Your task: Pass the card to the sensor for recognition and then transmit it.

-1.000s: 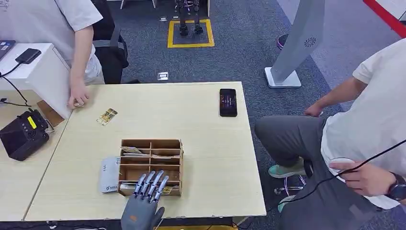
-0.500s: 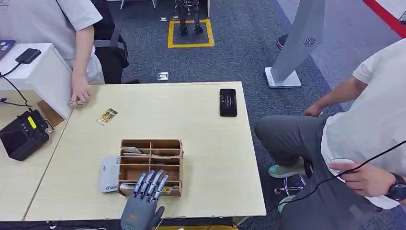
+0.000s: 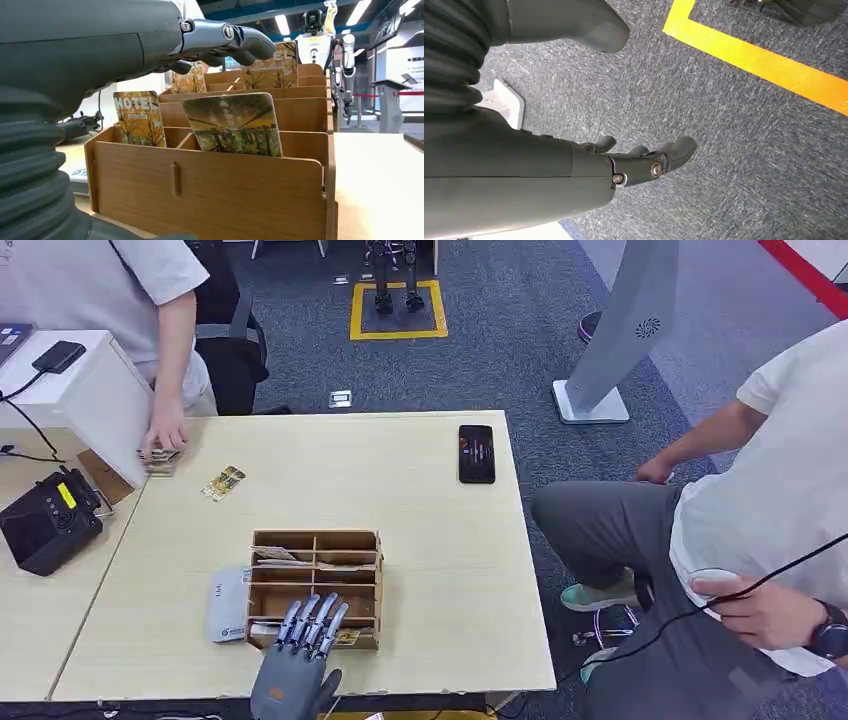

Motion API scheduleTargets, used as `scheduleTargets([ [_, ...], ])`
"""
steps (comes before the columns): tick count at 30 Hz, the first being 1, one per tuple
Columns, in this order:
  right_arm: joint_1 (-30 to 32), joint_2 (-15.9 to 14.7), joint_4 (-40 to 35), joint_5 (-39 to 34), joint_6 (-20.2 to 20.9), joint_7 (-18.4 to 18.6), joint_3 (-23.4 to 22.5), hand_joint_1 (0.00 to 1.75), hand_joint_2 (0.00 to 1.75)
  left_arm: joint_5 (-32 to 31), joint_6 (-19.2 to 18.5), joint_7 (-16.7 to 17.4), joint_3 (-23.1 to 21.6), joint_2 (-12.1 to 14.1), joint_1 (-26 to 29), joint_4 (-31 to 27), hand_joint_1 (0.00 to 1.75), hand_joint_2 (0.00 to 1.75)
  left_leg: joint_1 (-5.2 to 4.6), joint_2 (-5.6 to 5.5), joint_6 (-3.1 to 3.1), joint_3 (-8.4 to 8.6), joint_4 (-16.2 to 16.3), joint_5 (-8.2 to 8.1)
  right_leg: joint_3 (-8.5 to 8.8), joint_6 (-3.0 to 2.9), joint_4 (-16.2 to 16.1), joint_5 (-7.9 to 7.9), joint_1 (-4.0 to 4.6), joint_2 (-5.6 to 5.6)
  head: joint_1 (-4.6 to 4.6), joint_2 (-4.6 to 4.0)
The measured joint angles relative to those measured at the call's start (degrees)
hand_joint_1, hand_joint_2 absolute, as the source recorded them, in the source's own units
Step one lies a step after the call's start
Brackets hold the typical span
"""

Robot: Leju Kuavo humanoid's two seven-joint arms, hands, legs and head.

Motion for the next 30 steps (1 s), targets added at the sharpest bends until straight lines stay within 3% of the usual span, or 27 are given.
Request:
scheduleTargets([
  [4, 0.0, 0.0, 0.0, 0.0, 0.0, 0.0, 0.0, 0.0, 1.75, 0.0, 0.0, 0.2, 0.0, 0.0, 0.0, 0.0, 0.0, 1.75, 0.0, 0.0, 0.0, 0.0, 0.0, 0.0, 0.0, 0.0, 0.0, 0.0, 0.0, 0.0, 0.0, 0.0],
  [5, 0.0, 0.0, 0.0, 0.0, 0.0, 0.0, 0.0, 0.0, 1.75, 0.0, 0.0, 0.3, 0.0, 0.0, 0.0, 0.0, 1.75, 1.75, 0.0, 0.0, 0.0, 0.0, 0.0, 0.0, 0.0, 0.0, 0.0, 0.0, 0.0, 0.0, 0.0, 0.0],
  [30, 0.0, 0.0, 0.0, 0.2, 0.0, 0.0, 0.0, 0.0, 1.75, 0.3, 0.7, -1.5, 0.0, 0.0, -0.4, 0.2, 1.75, 1.75, 0.0, 0.0, 0.0, 0.01, 0.0, 0.0, 0.01, 0.0, 0.0, 0.0, 0.0, 0.0, 0.0, 0.0],
])
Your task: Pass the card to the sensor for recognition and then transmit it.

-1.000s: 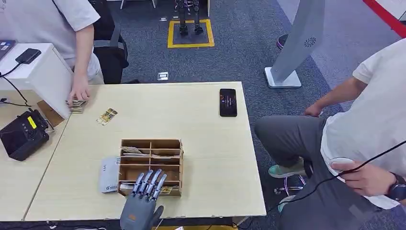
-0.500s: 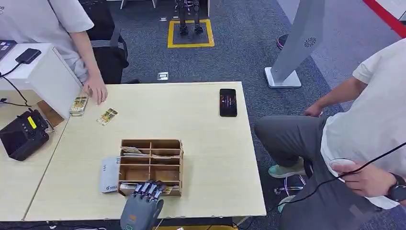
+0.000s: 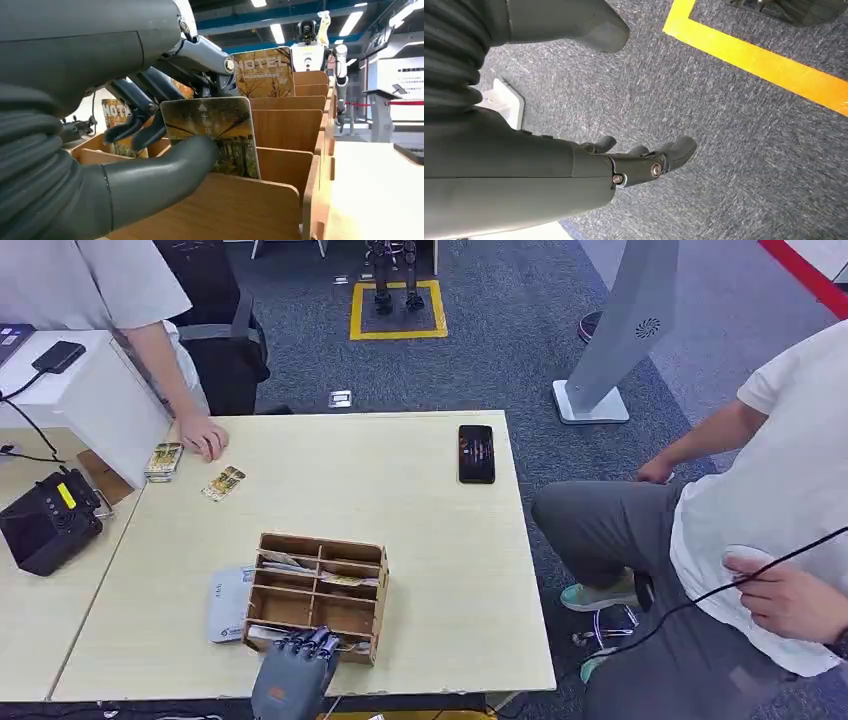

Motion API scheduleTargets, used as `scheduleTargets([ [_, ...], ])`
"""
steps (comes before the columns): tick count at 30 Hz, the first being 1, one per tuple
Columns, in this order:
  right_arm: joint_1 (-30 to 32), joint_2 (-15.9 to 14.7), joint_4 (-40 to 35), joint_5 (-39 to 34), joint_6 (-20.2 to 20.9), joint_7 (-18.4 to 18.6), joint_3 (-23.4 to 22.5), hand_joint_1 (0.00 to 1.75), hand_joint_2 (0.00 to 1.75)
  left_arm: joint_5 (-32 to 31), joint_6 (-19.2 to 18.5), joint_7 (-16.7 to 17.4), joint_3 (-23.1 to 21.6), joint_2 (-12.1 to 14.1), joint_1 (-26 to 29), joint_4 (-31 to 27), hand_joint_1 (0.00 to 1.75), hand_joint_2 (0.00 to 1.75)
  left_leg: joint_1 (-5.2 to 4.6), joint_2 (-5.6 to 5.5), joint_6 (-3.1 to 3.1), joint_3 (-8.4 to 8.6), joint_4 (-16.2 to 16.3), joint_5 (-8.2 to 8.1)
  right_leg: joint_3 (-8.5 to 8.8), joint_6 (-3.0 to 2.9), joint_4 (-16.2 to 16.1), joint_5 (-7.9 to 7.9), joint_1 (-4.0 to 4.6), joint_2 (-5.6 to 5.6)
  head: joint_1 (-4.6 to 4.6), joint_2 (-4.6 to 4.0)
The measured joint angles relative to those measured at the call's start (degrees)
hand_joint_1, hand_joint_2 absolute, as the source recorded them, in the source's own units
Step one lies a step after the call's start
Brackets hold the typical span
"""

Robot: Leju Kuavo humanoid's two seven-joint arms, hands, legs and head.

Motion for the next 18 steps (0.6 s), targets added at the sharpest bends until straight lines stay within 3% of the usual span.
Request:
scheduleTargets([
  [7, 0.0, 0.0, 0.0, 0.0, 0.0, 0.0, 0.0, 0.0, 1.75, 0.3, 0.3, -1.0, 0.0, 0.0, 0.0, 0.0, 1.75, 1.75, 0.0, 0.0, 0.0, 0.0, 0.0, 0.0, 0.0, 0.0, 0.0, 0.0, 0.0, 0.0, 0.0, 0.0],
  [8, 0.0, 0.0, 0.0, 0.0, 0.0, 0.0, 0.0, 0.0, 1.75, 1.0, 0.4, -2.2, 0.0, 0.0, 0.0, 0.1, 1.75, 1.75, 0.0, 0.0, 0.0, 0.0, 0.0, 0.0, 0.0, 0.0, 0.0, 0.0, 0.0, 0.0, 0.0, 0.0],
  [13, 0.0, 0.0, 0.0, 0.2, 0.2, -0.5, 0.0, 0.0, 1.75, 14.3, -0.8, -15.0, -1.6, 2.1, -0.2, -1.3, 1.75, 1.75, 0.01, 0.0, 0.0, 0.0, 0.0, 0.0, 0.0, 0.0, 0.0, 0.0, 0.01, 0.0, -0.02, 0.0],
  [18, 0.0, 0.1, 0.0, -0.1, 0.2, -0.6, 0.0, 0.0, 1.75, 17.8, -4.8, -18.9, -2.0, 4.0, 0.7, -11.7, 1.75, 1.75, 0.01, -0.03, 0.0, -0.03, 0.0, 0.0, -0.02, 0.0, 0.0, -0.01, 0.01, -0.04, 0.0, 0.0],
])
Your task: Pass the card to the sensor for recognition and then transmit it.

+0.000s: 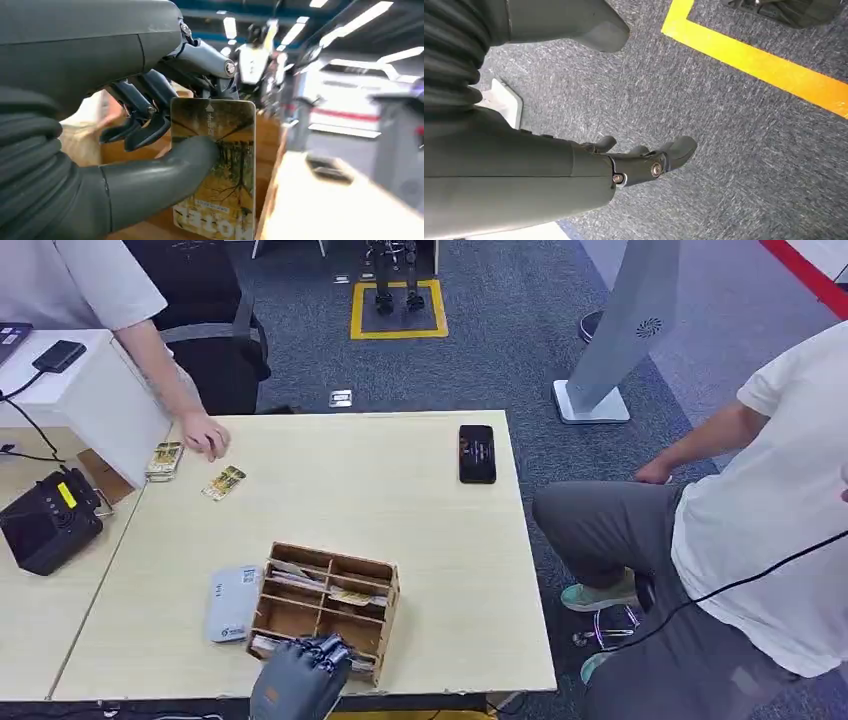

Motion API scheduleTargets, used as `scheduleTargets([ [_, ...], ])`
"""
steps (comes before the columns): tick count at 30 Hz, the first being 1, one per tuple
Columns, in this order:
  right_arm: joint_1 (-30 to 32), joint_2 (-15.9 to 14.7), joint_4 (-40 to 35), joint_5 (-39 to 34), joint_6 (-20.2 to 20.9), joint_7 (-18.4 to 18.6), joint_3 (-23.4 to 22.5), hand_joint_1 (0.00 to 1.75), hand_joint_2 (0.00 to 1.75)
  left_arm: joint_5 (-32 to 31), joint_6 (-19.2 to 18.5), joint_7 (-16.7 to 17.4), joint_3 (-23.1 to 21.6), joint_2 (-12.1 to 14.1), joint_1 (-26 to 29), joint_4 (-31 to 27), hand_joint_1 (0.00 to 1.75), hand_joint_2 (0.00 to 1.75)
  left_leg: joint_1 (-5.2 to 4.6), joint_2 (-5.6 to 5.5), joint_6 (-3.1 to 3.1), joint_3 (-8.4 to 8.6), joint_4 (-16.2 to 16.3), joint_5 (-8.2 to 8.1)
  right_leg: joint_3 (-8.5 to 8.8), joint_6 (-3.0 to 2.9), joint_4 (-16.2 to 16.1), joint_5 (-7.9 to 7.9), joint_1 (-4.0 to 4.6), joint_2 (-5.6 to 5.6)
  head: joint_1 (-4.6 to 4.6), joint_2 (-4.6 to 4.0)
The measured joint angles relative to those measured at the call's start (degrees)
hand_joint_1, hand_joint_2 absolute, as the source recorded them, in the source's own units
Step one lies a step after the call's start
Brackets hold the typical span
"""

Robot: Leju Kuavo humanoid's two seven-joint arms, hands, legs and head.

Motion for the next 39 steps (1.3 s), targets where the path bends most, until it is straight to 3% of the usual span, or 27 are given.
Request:
scheduleTargets([
  [4, 0.0, 0.2, 0.0, 0.1, 0.0, -0.3, 0.0, 0.0, 1.75, 0.4, -0.4, -2.9, 0.0, 0.3, -0.8, -7.4, 1.75, 1.75, -0.01, 0.0, 0.01, 0.0, 0.0, 0.0, 0.01, 0.0, 0.0, 0.0, -0.01, 0.0, 0.02, 0.0],
  [10, 0.0, 0.7, 0.0, 0.1, -0.5, 0.2, 0.0, 0.0, 1.75, 6.1, 1.0, -4.3, 0.0, -0.9, -1.6, -13.9, 1.75, 1.75, -0.01, 0.02, 0.0, 0.03, 0.0, 0.01, 0.01, 0.0, 0.0, 0.01, -0.01, 0.02, 0.0, 0.0],
  [25, 0.1, 1.0, 0.0, 0.1, -0.9, 0.7, 0.0, 0.0, 1.75, 8.3, 1.8, -5.0, 0.0, -2.1, -1.6, -17.1, 1.75, 1.75, -0.01, 0.02, 0.0, 0.03, 0.0, 0.0, 0.01, 0.0, 0.0, 0.0, 0.0, 0.02, 0.0, 0.0],
  [28, 0.1, 1.1, 0.0, 0.0, -1.0, 0.7, -0.1, 0.0, 1.75, 12.5, 1.5, -6.7, 0.0, -2.4, -1.8, -17.1, 1.75, 1.75, -0.01, 0.02, 0.0, 0.04, 0.0, 0.0, -0.01, 0.0, 0.0, 0.0, -0.01, 0.02, 0.0, 0.0],
  [31, 0.0, 1.2, 0.0, 0.8, -1.0, 0.8, -0.1, 0.0, 1.75, 17.7, 1.0, -7.3, -0.2, -5.1, -3.6, -16.6, 1.75, 1.75, -0.02, -0.01, 0.02, 0.02, 0.0, 0.01, 0.0, 0.0, 0.0, 0.01, -0.01, -0.02, 0.0, 0.0],
  [35, -0.4, 1.3, -0.1, 2.3, -1.1, 0.5, 0.2, 0.0, 1.75, 15.9, 5.1, -3.4, 0.7, -10.3, -10.0, -11.0, 1.75, 1.75, -0.08, -0.02, 0.07, 0.02, 0.0, 0.07, 0.04, 0.09, 0.0, 0.11, -0.08, -0.07, 0.0, 0.0],
  [39, -1.1, 1.3, -0.1, 4.6, -0.6, 1.5, 1.0, 0.0, 1.75, 8.6, 6.1, -5.6, 9.5, -16.7, -19.8, -1.4, 1.75, 1.75, -0.09, -0.01, 0.14, 0.01, 0.0, 0.21, 0.03, 0.13, 0.0, 0.25, -0.08, -0.06, 0.0, 0.0],
])
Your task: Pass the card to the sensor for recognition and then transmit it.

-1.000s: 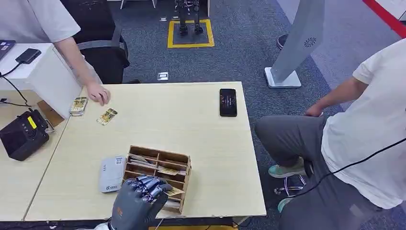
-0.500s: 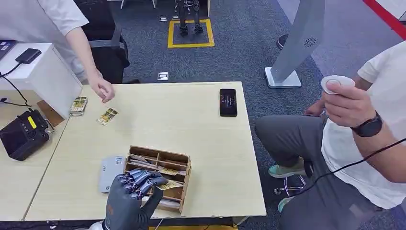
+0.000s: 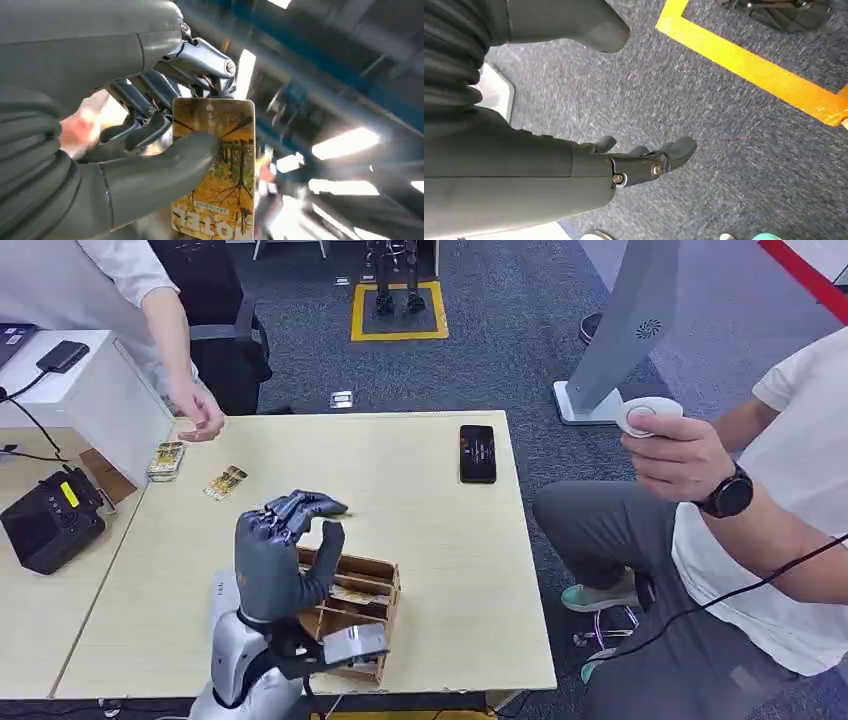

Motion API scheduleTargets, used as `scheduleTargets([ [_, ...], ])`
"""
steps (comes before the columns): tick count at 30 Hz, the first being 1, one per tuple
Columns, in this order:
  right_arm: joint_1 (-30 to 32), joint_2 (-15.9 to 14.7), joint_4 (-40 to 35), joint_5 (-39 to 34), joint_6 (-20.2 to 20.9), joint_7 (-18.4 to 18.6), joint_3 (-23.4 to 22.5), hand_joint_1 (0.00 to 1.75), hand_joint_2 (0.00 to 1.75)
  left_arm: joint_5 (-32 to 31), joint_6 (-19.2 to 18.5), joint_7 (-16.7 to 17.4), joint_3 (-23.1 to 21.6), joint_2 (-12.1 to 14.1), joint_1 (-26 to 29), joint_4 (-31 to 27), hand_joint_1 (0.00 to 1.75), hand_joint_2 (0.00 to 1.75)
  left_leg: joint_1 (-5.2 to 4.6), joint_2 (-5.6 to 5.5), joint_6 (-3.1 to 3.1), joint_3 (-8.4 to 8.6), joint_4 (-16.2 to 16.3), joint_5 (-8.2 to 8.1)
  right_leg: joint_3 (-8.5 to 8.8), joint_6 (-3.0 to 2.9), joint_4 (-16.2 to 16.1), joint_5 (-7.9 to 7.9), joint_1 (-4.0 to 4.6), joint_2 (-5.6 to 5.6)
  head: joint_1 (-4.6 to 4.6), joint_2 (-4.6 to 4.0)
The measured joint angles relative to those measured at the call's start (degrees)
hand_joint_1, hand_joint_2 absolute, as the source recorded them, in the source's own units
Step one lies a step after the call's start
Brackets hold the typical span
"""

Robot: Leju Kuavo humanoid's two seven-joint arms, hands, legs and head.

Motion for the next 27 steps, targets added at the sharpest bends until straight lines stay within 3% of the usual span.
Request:
scheduleTargets([
  [6, -0.3, -0.1, -0.2, 1.6, 1.6, 1.2, 1.5, 0.0, 1.75, -9.8, 0.2, -0.4, 14.4, -5.5, -11.0, 11.4, 1.75, 1.75, 0.01, 0.04, -0.02, 0.02, 0.0, 0.05, -0.02, -0.07, 0.0, 0.05, 0.01, 0.08, 0.0, 0.0],
  [10, -0.5, -0.2, -0.2, 2.0, 1.9, 1.2, 1.9, 0.0, 1.75, -14.4, 0.2, -0.7, 19.4, -7.1, -13.3, 14.0, 1.75, 1.75, 0.01, 0.03, -0.02, 0.0, 0.0, 0.04, -0.03, -0.06, 0.0, 0.03, 0.01, 0.09, -0.02, 0.0],
  [14, -0.6, -0.2, -0.4, 2.0, 2.0, 1.1, 2.0, 0.0, 1.75, -15.7, 0.2, -0.3, 21.9, -7.9, -14.2, 15.5, 1.75, 1.75, 0.0, 0.03, 0.0, -0.07, 0.0, 0.02, -0.08, -0.06, 0.0, 0.02, 0.0, 0.09, 0.0, 0.0],
  [18, -0.6, -0.2, -0.5, 2.5, 2.1, 0.7, 2.0, 0.0, 1.75, -19.0, 0.2, 3.3, 23.4, -7.6, -15.5, 17.0, 1.75, 1.75, 0.0, 0.03, 0.0, -0.07, 0.0, 0.02, -0.08, -0.05, 0.0, 0.03, 0.0, 0.09, 0.0, 0.0],
  [27, -0.8, -0.2, -0.5, 3.1, 2.3, 0.6, 2.1, 0.0, 1.75, -22.0, 0.2, 7.8, 25.8, -5.1, -18.0, 21.5, 1.75, 1.75, 0.01, 0.03, -0.02, -0.06, 0.0, 0.04, -0.08, -0.06, 0.0, 0.03, 0.01, 0.1, 0.0, 0.0],
])
